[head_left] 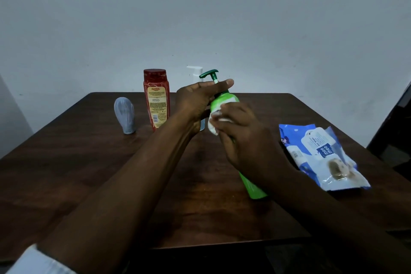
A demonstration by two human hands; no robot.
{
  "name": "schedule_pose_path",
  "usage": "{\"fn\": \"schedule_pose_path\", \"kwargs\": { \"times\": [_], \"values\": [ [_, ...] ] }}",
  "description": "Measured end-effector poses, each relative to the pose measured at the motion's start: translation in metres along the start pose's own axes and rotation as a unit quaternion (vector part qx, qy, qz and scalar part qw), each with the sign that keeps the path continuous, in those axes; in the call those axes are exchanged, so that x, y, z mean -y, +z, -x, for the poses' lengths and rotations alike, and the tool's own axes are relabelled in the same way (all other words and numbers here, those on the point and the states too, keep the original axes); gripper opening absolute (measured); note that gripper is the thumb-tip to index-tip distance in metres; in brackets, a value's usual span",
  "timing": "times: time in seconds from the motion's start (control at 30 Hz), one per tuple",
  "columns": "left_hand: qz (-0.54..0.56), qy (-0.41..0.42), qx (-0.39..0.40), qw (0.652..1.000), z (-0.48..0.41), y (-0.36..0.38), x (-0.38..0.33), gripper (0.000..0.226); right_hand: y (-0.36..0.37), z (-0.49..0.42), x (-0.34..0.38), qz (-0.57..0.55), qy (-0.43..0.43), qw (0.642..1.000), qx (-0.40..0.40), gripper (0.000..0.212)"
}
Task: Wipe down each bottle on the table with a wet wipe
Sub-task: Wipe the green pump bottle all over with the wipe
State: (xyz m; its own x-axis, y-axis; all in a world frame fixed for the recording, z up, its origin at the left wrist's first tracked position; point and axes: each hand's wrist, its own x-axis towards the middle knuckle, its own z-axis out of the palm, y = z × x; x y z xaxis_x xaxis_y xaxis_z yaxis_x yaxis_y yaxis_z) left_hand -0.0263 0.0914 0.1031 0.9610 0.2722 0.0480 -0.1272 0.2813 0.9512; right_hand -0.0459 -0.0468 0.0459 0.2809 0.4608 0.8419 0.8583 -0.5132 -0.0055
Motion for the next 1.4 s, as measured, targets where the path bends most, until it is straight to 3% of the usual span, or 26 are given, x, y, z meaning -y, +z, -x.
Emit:
{"fn": "schedule_pose_path", "kwargs": {
  "times": [0.1, 0.27, 0.33, 0.43, 0.6, 0.8, 1.03, 1.23, 1.4],
  "values": [
    [-0.003, 0.005, 0.001, 1.0, 0.0, -0.002, 0.001, 0.051, -0.003, 0.001, -0.006, -0.008, -0.008, 1.0, 0.001, 0.023],
    [0.001, 0.013, 0.008, 1.0, 0.001, 0.0, 0.003, 0.048, -0.013, -0.016, -0.02, -0.063, 0.14, 0.984, -0.091, 0.017],
    [-0.002, 0.012, 0.007, 1.0, 0.0, -0.001, 0.004, 0.042, -0.012, -0.019, -0.02, -0.058, 0.157, 0.981, -0.102, 0.016],
    [-0.003, 0.008, 0.006, 1.0, 0.0, -0.003, 0.004, 0.034, -0.007, -0.019, -0.008, -0.036, 0.102, 0.99, -0.091, 0.018],
    [0.0, 0.003, 0.002, 1.0, -0.001, -0.005, 0.005, 0.051, 0.003, -0.009, 0.0, 0.034, -0.016, 0.998, 0.058, 0.022],
    [-0.013, 0.021, 0.017, 1.0, -0.005, -0.006, 0.005, 0.046, -0.011, -0.019, -0.006, 0.015, 0.009, 1.0, -0.01, 0.021],
    [-0.05, 0.05, -0.003, 0.997, -0.017, -0.015, -0.001, 0.043, -0.022, 0.035, -0.008, 0.082, -0.052, 0.987, 0.128, 0.026],
    [-0.118, 0.086, -0.007, 0.989, -0.026, -0.022, -0.012, 0.046, -0.022, 0.04, -0.013, 0.056, -0.043, 0.991, 0.115, 0.028],
    [-0.14, 0.114, -0.002, 0.984, -0.027, -0.013, -0.015, 0.045, -0.005, -0.02, -0.021, 0.011, 0.006, 1.0, 0.025, 0.018]
  ]
}}
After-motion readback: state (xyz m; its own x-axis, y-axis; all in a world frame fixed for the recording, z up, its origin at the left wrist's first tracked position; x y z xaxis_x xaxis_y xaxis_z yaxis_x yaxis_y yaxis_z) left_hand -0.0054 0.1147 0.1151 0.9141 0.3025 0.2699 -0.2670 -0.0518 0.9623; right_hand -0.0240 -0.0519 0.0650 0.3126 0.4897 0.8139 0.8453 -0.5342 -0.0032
